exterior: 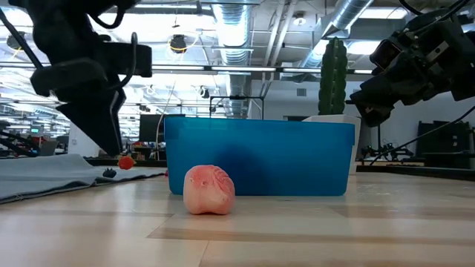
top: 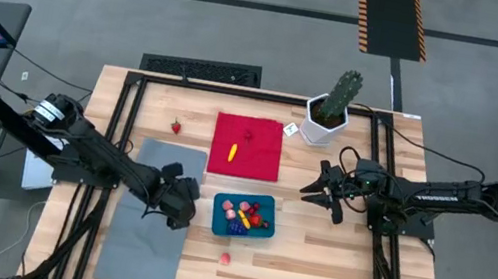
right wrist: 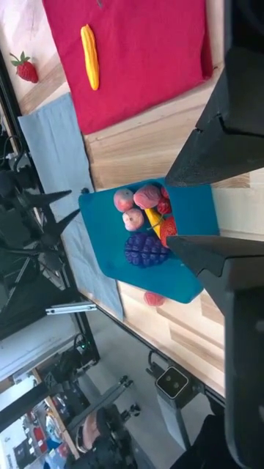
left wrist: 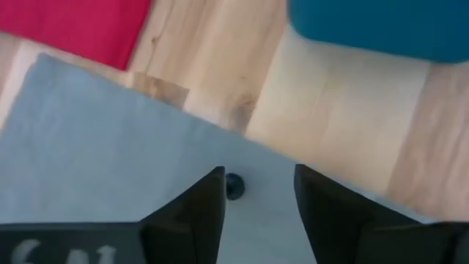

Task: Pick and placing Produce into tupperware
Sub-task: Put the blueberry into the blue bin

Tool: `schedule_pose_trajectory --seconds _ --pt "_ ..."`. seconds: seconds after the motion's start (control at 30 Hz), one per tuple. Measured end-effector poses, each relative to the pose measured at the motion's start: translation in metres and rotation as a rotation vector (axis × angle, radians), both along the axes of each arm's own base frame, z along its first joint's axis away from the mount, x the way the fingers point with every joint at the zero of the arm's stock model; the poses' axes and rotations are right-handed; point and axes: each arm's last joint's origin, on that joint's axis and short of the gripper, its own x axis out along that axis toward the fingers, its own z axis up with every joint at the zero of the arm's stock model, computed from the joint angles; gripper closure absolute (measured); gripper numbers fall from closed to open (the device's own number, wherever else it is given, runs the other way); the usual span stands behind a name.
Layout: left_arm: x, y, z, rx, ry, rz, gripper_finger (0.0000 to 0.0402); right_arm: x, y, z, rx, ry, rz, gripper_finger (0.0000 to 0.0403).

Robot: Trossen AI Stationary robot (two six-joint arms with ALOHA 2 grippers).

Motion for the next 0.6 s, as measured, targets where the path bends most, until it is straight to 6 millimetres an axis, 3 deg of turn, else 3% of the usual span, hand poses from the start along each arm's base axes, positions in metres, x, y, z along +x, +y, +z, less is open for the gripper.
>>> schedule_pose_trajectory --seconds 0.27,0.6 --pt "-0.006 0.015 -0.014 -0.025 0.049 0.046 0.0251 0.000 0.000 0.000 0.000 0.000 0.000 0.0263" --pt "-0.004 0.017 -0.015 -0.029 0.040 0.034 0.0277 0.000 0.000 0.000 0.000 0.000 0.000 0.0261"
